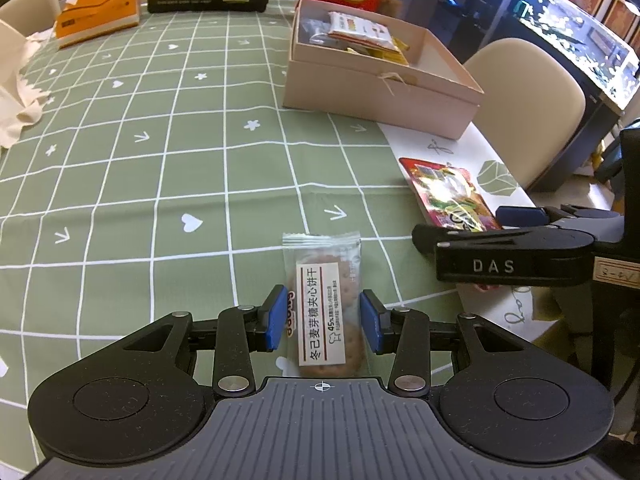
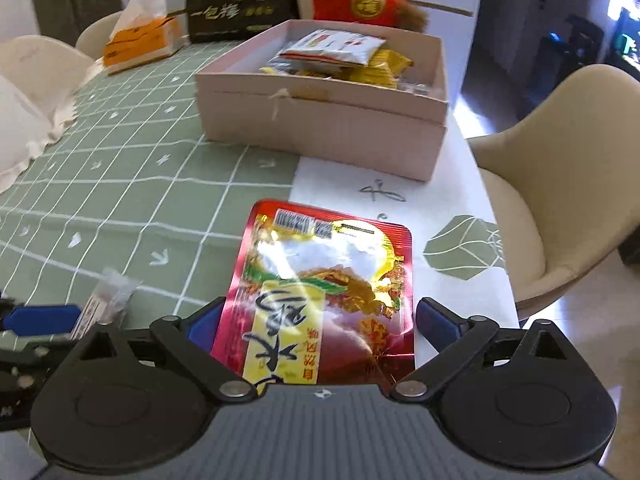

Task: Organize snacks
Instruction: 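Lift the red pouch with the right gripper and hold the cookie packet in the left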

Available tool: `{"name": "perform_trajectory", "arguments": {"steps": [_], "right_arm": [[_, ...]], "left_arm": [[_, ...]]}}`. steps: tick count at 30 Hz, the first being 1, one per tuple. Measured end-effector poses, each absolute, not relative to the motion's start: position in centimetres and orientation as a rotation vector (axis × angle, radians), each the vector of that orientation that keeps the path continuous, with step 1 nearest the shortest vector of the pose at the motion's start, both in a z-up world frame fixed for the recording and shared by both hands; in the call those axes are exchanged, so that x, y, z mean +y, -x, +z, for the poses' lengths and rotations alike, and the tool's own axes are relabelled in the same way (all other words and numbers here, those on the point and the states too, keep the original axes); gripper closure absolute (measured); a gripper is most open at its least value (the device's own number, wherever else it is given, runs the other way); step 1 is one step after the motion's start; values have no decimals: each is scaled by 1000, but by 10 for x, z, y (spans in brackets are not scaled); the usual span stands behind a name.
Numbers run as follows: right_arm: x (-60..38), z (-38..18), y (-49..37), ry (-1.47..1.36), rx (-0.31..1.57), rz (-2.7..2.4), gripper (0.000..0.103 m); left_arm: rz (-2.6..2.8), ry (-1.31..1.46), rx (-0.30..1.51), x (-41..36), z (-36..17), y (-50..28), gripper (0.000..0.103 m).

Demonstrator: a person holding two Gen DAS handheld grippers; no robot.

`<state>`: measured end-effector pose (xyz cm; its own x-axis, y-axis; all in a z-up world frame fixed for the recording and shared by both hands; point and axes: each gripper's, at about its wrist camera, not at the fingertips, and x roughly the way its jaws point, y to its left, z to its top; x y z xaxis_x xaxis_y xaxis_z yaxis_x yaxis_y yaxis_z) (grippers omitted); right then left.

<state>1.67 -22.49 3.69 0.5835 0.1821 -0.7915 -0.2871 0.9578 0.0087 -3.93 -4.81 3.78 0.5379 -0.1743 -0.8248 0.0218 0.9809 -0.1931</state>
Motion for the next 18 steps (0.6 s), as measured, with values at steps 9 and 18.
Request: {"name": "perform_trajectory", "arguments": {"steps": [9, 18], "right_arm": [[-234, 34, -4, 100, 872, 228, 0], [-237, 42, -8, 126, 879, 295, 18]], "left_arm": [[-116, 169, 990, -48, 38, 41, 58], [-122, 146, 980, -50, 38, 42, 57]]}}
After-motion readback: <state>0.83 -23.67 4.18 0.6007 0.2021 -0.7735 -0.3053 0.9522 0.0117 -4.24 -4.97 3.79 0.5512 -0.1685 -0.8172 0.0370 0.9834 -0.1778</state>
